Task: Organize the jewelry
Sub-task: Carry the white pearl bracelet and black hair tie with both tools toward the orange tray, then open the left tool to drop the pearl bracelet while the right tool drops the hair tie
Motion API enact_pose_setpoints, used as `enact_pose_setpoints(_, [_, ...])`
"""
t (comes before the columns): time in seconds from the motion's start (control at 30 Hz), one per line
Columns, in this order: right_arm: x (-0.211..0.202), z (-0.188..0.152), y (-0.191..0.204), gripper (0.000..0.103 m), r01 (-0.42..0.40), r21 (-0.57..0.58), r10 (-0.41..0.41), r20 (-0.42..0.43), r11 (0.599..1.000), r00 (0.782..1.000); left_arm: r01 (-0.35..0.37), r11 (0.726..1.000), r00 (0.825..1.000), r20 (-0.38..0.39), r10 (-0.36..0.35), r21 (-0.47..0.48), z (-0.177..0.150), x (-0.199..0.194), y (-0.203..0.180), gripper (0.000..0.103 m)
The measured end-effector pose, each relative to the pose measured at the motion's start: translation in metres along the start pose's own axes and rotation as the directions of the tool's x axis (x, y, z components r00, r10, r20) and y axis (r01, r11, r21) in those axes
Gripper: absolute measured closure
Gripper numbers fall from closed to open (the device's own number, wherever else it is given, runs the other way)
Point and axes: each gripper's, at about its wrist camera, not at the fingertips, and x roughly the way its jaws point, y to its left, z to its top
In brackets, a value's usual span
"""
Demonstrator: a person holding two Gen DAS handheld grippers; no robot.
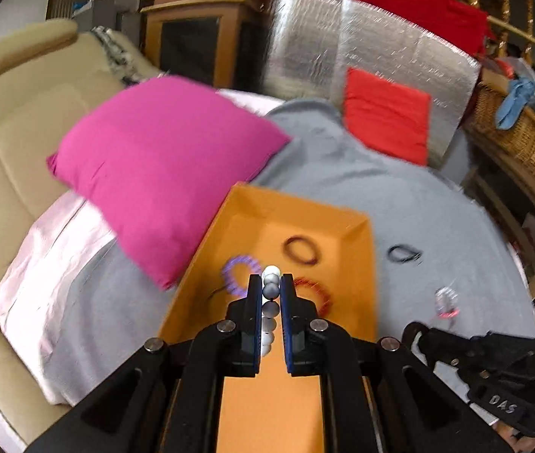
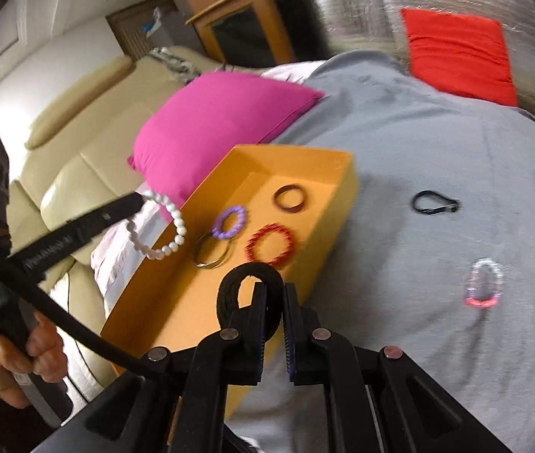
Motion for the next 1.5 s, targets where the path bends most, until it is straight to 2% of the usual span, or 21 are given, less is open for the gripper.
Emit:
enact_pose_setpoints(0.3, [0.04, -0.004, 0.054, 0.094, 0.061, -0.096, -0.071, -0.11, 0.994, 0.991, -0.043, 0.999, 0.992, -0.121, 0.041, -0.01, -0.028, 0.021, 0.045, 0.094])
enact_pose_setpoints(0.67, [0.07, -0.008, 0.079, 0.094, 0.103, -0.192, -0.136, -0.168, 0.976, 0.976, -0.087, 0.996, 0.975, -0.206, 0.087, 0.013, -0.037, 0.044, 0.056, 0.094])
enact_pose_setpoints(0.87, [0.087, -0.013, 0.079, 0.094, 0.127, -0.22, -0.17, -0.185, 0.967, 0.968, -0.119, 0.993, 0.965, -0.232, 0.119, 0.015, -0.039, 0.052, 0.06, 0.094])
enact_pose_setpoints(1.13, [0.092, -0.011, 0.067, 0.088, 0.142, -0.225, -0.189, -0.2, 0.964, 0.961, -0.146, 0.989, 0.959, -0.243, 0.144, 0.011, -0.037, 0.055, 0.058, 0.092])
enact_pose_setpoints(1.23, [0.089, -0.009, 0.06, 0.08, 0.128, -0.201, -0.17, -0.212, 0.971, 0.962, -0.144, 0.99, 0.96, -0.242, 0.141, 0.007, -0.036, 0.054, 0.055, 0.087])
enact_pose_setpoints(1.33, [0.08, -0.005, 0.051, 0.078, 0.103, -0.162, -0.135, -0.2, 0.981, 0.97, -0.151, 0.988, 0.961, -0.233, 0.151, 0.016, -0.033, 0.053, 0.05, 0.081])
enact_pose_setpoints(1.43, [0.065, 0.001, 0.042, 0.078, 0.064, -0.118, -0.084, -0.17, 0.991, 0.982, -0.163, 0.986, 0.965, -0.204, 0.166, 0.029, -0.029, 0.048, 0.045, 0.062])
enact_pose_setpoints(1.47, [0.06, 0.003, 0.039, 0.078, 0.051, -0.105, -0.067, -0.159, 0.993, 0.985, -0.18, 0.983, 0.965, -0.186, 0.184, 0.035, -0.027, 0.045, 0.043, 0.052])
enact_pose_setpoints(1.5, [0.052, 0.006, 0.034, 0.078, 0.036, -0.089, -0.049, -0.141, 0.995, 0.989, -0.184, 0.982, 0.967, -0.173, 0.187, 0.035, -0.026, 0.042, 0.043, 0.049])
